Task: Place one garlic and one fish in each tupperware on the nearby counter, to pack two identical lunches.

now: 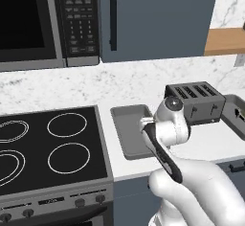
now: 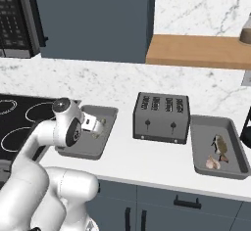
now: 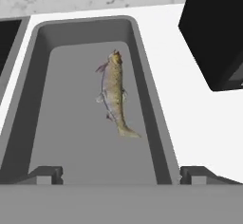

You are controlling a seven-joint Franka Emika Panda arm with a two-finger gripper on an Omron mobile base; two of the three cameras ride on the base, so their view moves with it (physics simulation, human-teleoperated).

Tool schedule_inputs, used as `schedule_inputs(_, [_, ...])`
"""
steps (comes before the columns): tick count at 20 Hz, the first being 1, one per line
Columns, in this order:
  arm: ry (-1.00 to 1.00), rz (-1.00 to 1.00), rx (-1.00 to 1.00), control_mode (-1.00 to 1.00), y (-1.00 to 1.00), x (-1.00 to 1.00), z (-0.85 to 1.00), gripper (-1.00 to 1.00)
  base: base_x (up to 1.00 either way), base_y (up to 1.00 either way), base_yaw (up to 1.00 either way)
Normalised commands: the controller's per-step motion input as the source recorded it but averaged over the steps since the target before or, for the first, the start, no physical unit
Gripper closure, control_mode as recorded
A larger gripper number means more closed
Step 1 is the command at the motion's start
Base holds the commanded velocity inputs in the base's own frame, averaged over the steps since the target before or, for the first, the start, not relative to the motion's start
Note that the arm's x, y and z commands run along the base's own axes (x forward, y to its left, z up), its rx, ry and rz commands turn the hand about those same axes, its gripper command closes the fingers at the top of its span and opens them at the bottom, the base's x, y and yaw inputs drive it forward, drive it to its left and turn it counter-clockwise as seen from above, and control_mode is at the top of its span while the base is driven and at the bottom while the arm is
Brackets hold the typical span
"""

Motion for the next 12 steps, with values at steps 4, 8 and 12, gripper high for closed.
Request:
schedule_inputs(4, [-0.11,-0.03,0.00,-1.00,-0.31,-1.00,0.62,-1.00,0.00,0.00,0.00])
schedule_inputs(8, [-0.12,0.00,0.00,-1.00,-0.10,-1.00,0.66,-1.00,0.00,0.00,0.00])
schedule_inputs(12, [-0.06,0.00,0.00,-1.00,0.00,-0.98,0.27,-1.00,0.00,0.00,0.00])
